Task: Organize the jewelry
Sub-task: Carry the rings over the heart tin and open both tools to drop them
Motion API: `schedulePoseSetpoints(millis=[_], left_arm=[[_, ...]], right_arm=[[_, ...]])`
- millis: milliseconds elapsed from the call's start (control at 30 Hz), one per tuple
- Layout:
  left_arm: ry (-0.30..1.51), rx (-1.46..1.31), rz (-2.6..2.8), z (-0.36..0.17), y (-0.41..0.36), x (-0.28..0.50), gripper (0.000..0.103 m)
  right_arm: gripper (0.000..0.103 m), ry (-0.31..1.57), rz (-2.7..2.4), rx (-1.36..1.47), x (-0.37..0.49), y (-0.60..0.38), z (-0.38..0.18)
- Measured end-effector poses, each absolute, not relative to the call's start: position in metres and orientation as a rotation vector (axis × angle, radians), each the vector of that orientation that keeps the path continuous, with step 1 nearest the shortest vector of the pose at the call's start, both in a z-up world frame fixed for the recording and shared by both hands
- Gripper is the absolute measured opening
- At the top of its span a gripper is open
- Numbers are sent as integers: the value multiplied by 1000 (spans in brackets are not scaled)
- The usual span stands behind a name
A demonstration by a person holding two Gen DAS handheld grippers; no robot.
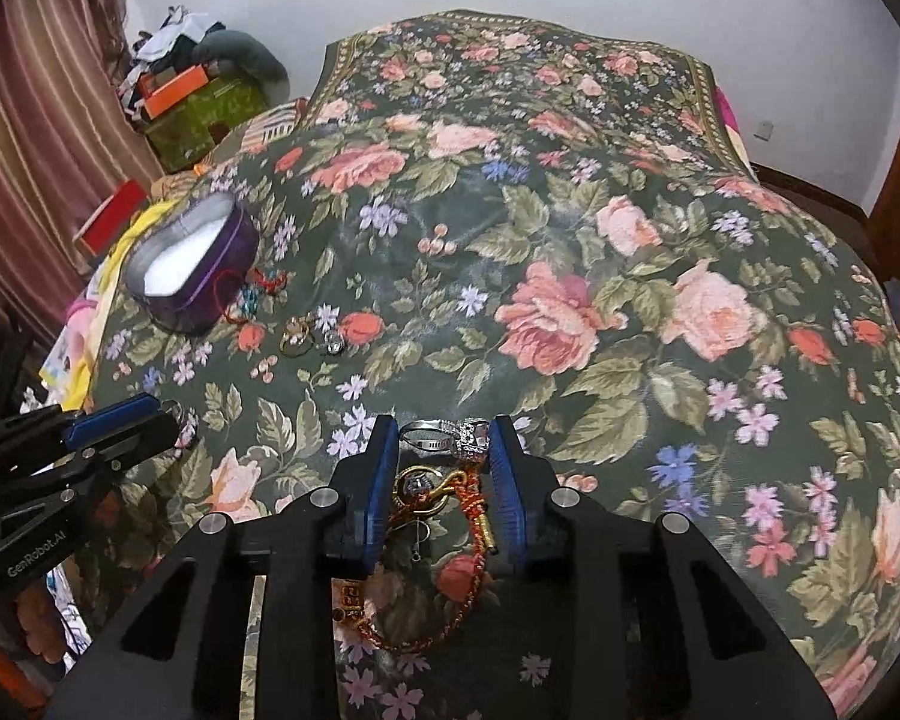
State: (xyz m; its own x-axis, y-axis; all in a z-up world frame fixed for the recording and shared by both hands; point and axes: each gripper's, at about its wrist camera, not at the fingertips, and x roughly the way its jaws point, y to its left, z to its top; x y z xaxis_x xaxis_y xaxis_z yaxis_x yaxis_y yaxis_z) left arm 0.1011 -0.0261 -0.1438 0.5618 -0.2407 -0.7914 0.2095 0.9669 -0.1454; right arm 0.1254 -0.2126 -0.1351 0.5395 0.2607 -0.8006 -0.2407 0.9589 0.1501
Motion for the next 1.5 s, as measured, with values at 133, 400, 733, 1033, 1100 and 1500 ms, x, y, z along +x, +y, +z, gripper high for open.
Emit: schedulePoseSetpoints(millis=[133,400,733,1033,1100,1500], left_arm=[[914,-42,-254,-135,-22,98,19],[843,-44,-224,-109,-13,90,19],[720,-64,-161,-67,11,87,19],[648,-87,-114,-45,32,94,19],[637,-88,-108,-42,35,96,19],[605,-88,-85,-39,51,122,19]], right_arm=[[28,923,288,30,124,-216,-123],[28,861,295,26,121,-211,-98],[28,779,342,17,122,-188,-68],[28,713,406,8,128,-159,-47],[28,704,419,4,130,-152,-45],[28,725,482,5,156,-120,-56]])
